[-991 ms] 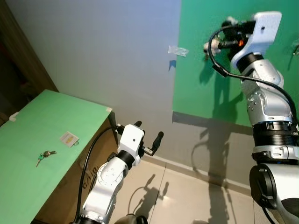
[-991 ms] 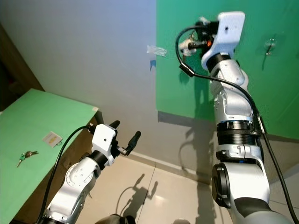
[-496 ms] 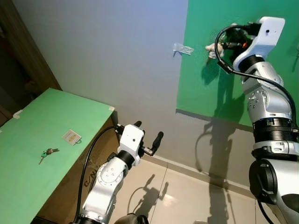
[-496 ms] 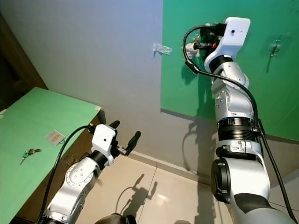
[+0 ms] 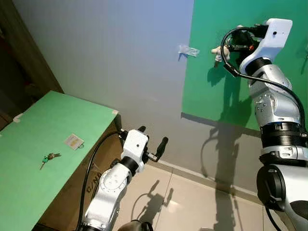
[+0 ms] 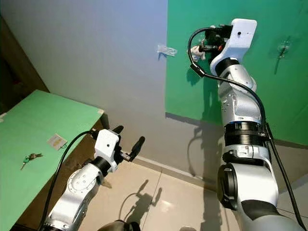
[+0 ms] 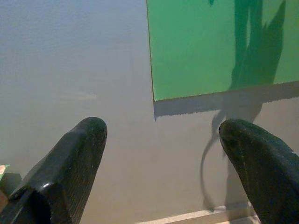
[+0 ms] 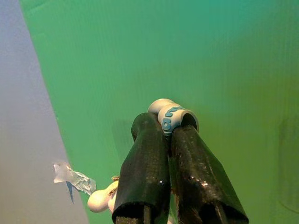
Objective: Hang keys on a hook
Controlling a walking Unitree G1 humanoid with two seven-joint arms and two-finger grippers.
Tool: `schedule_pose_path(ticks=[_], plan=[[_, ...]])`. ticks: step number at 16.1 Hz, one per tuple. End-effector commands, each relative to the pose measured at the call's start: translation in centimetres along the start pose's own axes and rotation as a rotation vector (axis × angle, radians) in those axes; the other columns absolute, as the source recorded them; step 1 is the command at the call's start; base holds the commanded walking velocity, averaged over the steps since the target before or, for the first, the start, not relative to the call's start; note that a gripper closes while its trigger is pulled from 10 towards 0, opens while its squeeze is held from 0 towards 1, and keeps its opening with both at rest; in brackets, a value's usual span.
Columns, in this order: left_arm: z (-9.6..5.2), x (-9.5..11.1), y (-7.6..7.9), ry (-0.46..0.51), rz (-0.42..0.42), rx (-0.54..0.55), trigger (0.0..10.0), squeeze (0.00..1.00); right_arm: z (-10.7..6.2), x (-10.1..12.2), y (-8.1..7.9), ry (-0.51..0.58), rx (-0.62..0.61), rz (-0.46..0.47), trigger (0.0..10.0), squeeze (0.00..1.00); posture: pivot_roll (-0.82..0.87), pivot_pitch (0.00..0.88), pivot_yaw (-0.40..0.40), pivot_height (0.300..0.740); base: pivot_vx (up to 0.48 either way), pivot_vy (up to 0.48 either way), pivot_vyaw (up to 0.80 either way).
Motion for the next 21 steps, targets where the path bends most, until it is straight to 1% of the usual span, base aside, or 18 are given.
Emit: schedule_pose_path(ticks=[1,3,4,5,6,8,11,13,14,15,16,21], plan=[[0.0,0.2,0.2,-0.002,0.016,0.001,10.0,0.0,-0.2,0.2,-0.6,0.008,0.037,0.005,0.0,0.22,-0.2,0.021,0.083,0.74,0.0,0.0,0.0],[-0.1,0.2,0.1,-0.001,0.016,0.002,10.0,0.0,-0.5,0.7,-2.2,0.04,0.12,-0.033,0.0,0.21,-0.2,0.021,0.083,0.74,0.0,0.0,0.0],[-0.1,0.2,0.2,-0.001,0.016,0.002,10.0,0.0,-0.8,1.2,-3.5,0.067,0.183,-0.041,0.0,0.2,-0.19,0.022,0.082,0.74,0.0,0.0,0.0],[-0.1,0.2,0.1,-0.001,0.016,0.003,10.0,0.0,-1.3,2.1,-5.0,0.111,0.265,-0.037,0.0,0.2,-0.19,0.022,0.082,0.74,0.0,0.0,0.0],[-0.1,0.2,0.1,-0.001,0.016,0.004,10.0,0.0,-1.8,2.9,-6.0,0.146,0.328,-0.028,0.0,0.2,-0.19,0.023,0.082,0.74,0.0,0.0,0.0],[-0.1,0.2,0.1,-0.001,0.015,0.005,10.0,0.0,-2.3,3.7,-6.3,0.172,0.37,-0.029,0.0,0.2,-0.2,0.024,0.083,0.74,0.0,0.0,0.0],[-0.1,0.1,0.1,-0.003,0.015,0.004,10.0,0.0,-2.7,4.4,-6.3,0.204,0.389,-0.057,0.0,0.18,-0.2,0.024,0.083,0.74,0.0,0.0,0.0],[-0.1,0.1,0.1,-0.005,0.014,0.003,10.0,0.0,-2.8,4.4,-6.3,0.201,0.389,-0.064,0.0,0.18,-0.2,0.029,0.085,0.74,0.0,0.0,0.0],[-0.2,0.2,0.1,-0.005,0.014,0.003,10.0,0.0,-2.7,4.2,-6.1,0.187,0.376,-0.065,0.0,0.2,-0.2,0.029,0.085,0.74,0.0,0.0,0.0],[-0.2,0.1,0.1,-0.005,0.014,0.004,10.0,0.0,-2.5,3.7,-5.8,0.157,0.36,-0.061,3.6,1.0,-0.2,0.03,0.085,0.74,0.0,0.0,0.0],[-0.2,0.1,0.1,-0.006,0.014,0.004,10.0,0.0,-2.3,3.3,-5.5,0.13,0.346,-0.055,10.0,1.0,-0.2,0.03,0.085,0.74,0.0,0.0,0.0],[-0.2,0.1,0.1,-0.008,0.012,0.005,10.0,0.0,-2.1,2.7,-5.1,0.09,0.328,-0.055,10.0,1.0,-0.2,0.031,0.084,0.74,0.0,0.0,0.0]])
Point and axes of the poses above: a point about 5 cm out from each wrist's last joint towards the gripper, its own z axis pointing out of the wrist towards the gripper, its own x axis along the axis of the wrist's last joint, y = z × x, the point moved 4 cm from there along z, pointing out of the wrist towards the gripper, and after that the axes turned 15 degrees about -z, right-handed, at the moved point
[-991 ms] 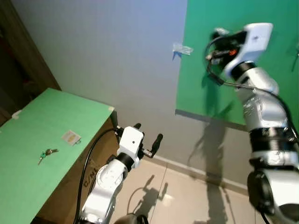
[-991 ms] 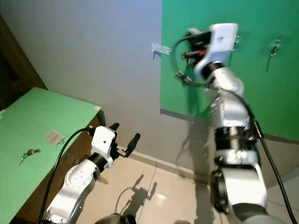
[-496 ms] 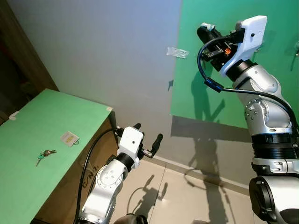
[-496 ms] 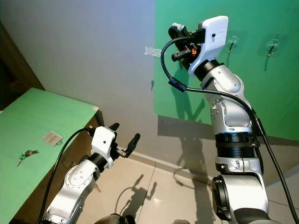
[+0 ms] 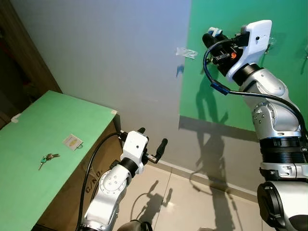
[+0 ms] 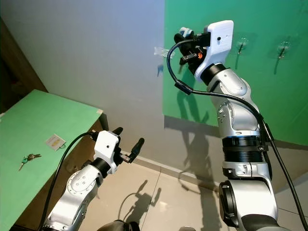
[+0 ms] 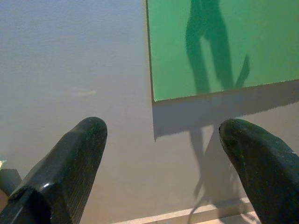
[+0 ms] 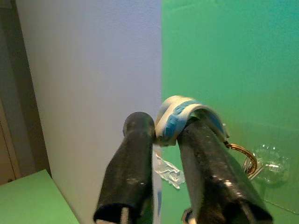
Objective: Hang keys on a hook
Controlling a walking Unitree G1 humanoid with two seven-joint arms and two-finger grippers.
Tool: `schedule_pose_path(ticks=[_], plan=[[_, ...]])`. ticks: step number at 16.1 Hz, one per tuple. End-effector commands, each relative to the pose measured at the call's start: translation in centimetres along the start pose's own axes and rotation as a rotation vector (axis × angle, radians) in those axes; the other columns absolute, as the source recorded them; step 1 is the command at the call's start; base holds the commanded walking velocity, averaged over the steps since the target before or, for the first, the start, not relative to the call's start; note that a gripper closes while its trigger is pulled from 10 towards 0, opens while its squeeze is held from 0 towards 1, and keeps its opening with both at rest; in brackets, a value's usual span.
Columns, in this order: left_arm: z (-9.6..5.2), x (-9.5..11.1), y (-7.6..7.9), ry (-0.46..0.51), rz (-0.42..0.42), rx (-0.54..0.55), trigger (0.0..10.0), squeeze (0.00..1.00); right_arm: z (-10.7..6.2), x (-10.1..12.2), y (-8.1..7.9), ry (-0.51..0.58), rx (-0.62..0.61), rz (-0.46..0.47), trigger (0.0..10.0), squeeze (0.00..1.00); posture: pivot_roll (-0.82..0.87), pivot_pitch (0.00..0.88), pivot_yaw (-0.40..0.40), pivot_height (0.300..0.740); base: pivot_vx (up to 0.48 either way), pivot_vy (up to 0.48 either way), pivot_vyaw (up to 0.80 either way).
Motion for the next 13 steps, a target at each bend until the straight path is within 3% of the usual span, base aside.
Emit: schedule_pose_path(ticks=[1,11,12,13], plan=[[0.0,0.3,0.1,0.004,0.016,-0.001,10.0,0.0,0.2,0.4,0.4,-0.003,-0.009,-0.011,10.0,1.0,-0.2,0.032,0.083,0.74,0.0,0.0,0.0],[0.0,0.2,0.3,-0.001,0.015,-0.002,10.0,0.0,0.1,-0.3,2.0,-0.037,-0.086,-0.002,10.0,1.0,-0.2,0.035,0.082,0.74,0.0,0.0,0.0],[0.0,0.2,0.1,-0.001,0.022,0.005,10.0,0.0,-0.1,-0.4,3.2,-0.04,-0.167,0.004,10.0,0.0,-0.2,0.035,0.081,0.74,0.0,0.0,0.0],[0.0,0.2,-0.1,-0.001,0.027,0.019,10.0,0.0,-0.5,-0.7,5.1,-0.055,-0.282,0.013,10.0,0.0,-0.2,0.035,0.081,0.74,0.0,0.0,0.0]])
Point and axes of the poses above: a point about 5 cm out from each wrist's last joint towards the gripper, its own z axis pointing out of the wrist towards the gripper, its own x axis along the axis of the wrist's last joint, y = z × x, the point moved 4 cm from there along z, pointing out of the wrist towards the gripper, and after that the axes turned 15 degrees about -z, right-handed, at the moved point
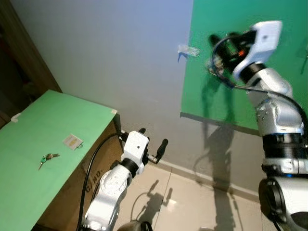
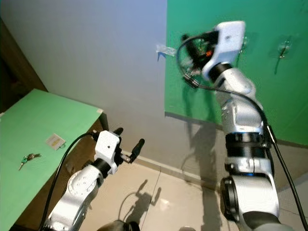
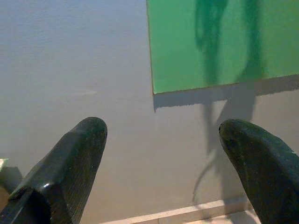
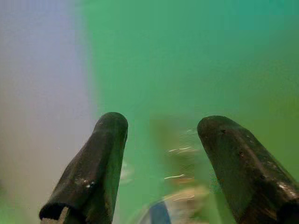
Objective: Hang keys on a hook
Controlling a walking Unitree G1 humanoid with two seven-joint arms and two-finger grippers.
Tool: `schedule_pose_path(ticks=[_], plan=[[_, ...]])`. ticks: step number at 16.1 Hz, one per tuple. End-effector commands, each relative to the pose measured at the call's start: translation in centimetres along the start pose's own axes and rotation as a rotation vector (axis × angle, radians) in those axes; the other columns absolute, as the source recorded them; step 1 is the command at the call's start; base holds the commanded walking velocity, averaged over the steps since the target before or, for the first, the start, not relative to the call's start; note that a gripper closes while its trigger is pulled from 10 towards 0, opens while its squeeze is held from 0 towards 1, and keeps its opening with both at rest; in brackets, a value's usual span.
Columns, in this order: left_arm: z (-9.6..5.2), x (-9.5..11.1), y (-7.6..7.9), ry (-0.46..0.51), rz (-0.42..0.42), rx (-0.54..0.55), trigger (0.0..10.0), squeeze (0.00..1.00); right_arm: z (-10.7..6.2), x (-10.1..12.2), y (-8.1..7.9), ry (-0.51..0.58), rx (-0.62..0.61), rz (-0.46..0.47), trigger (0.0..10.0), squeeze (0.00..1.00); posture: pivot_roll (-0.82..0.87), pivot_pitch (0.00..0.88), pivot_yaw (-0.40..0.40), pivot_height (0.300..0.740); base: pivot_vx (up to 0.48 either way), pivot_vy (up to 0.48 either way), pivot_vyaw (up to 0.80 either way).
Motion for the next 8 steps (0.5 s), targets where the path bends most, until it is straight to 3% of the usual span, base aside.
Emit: schedule_pose_path(ticks=[1,3,4,6,8], plan=[[0.0,0.4,-0.5,0.008,0.018,0.025,10.0,0.0,-0.1,0.3,2.7,0.007,-0.132,-0.012,10.0,0.0,-0.19,0.035,0.079,0.74,0.0,0.0,0.0],[0.0,0.5,-1.2,0.008,0.034,0.058,10.0,0.0,-1.1,-0.5,5.3,-0.018,-0.268,-0.09,10.0,0.0,-0.19,0.035,0.078,0.74,0.0,0.0,0.0],[0.0,0.5,-1.6,0.005,0.037,0.074,10.0,0.0,-2.8,-1.8,6.6,-0.049,-0.333,-0.146,10.0,0.0,-0.19,0.034,0.076,0.74,0.0,0.0,0.0],[-0.1,0.5,-1.9,0.006,0.036,0.086,10.0,0.0,-3.9,-2.1,5.8,-0.04,-0.306,-0.171,10.0,0.0,-0.19,0.031,0.078,0.74,0.0,0.0,0.0],[-0.1,0.4,-2.5,-0.001,0.039,0.109,10.0,0.0,-5.6,-2.2,3.4,0.003,-0.238,-0.128,10.0,0.0,-0.2,0.027,0.08,0.74,0.0,0.0,0.0]])
Point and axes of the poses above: a point about 5 cm out from each wrist's last joint towards the gripper, its own z axis pointing out of the wrist towards the gripper, its own x axis along the axis of the wrist's last joint, y = z × x, the point moved 4 cm from there along z, pointing out of the wrist towards the gripper, and after that the axes turned 15 degrees about -z, right-handed, at the moved point
